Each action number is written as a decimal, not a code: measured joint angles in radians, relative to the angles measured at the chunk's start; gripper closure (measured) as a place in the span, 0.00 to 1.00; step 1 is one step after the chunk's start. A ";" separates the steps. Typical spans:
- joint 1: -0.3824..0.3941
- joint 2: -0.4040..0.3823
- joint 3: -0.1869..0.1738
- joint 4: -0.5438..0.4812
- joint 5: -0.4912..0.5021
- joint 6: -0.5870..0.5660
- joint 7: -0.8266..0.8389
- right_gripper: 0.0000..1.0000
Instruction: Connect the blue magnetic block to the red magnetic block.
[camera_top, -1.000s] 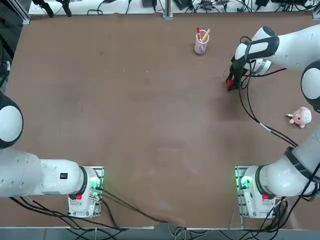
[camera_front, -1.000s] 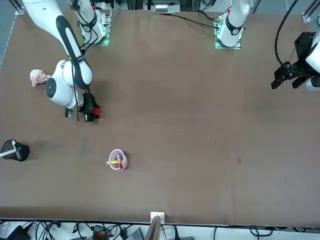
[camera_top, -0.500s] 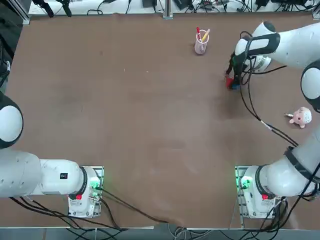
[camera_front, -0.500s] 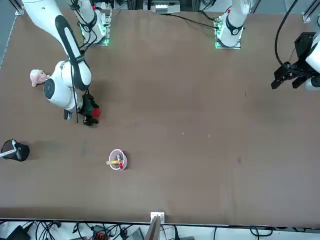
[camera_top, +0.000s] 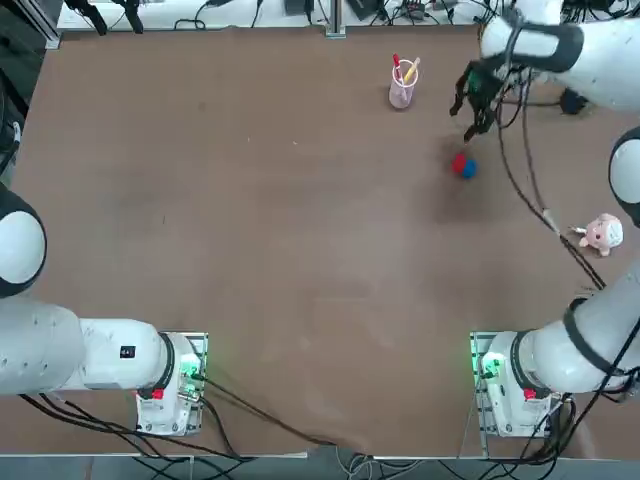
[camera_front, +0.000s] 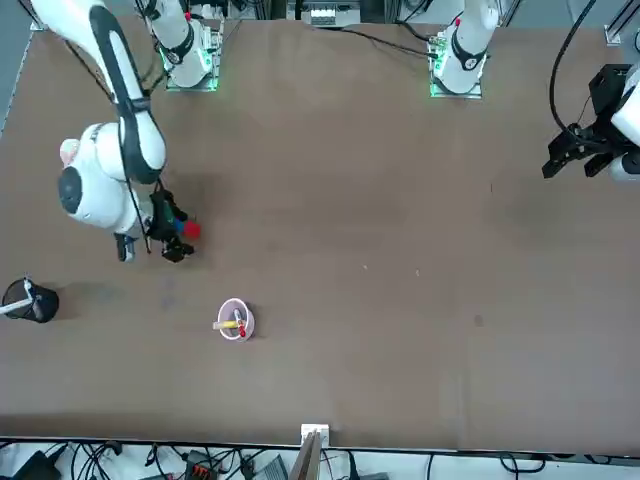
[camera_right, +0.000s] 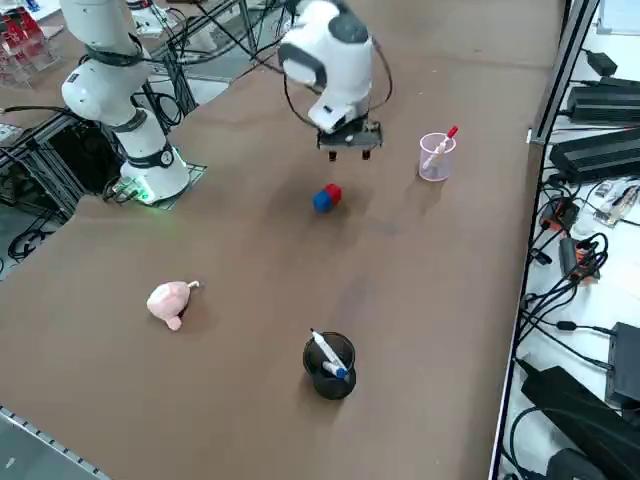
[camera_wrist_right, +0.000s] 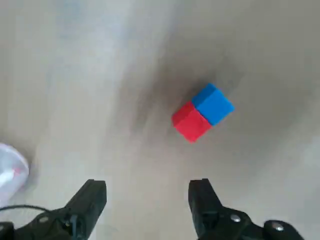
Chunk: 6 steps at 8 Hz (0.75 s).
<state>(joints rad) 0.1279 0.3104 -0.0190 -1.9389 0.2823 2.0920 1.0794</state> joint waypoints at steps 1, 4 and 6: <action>-0.001 -0.006 0.000 0.071 -0.046 -0.089 -0.042 0.00; -0.001 -0.012 0.001 0.271 -0.172 -0.320 -0.224 0.00; -0.005 -0.018 -0.003 0.385 -0.247 -0.432 -0.420 0.00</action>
<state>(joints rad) 0.1227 0.2920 -0.0222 -1.5538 0.0349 1.6603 0.6596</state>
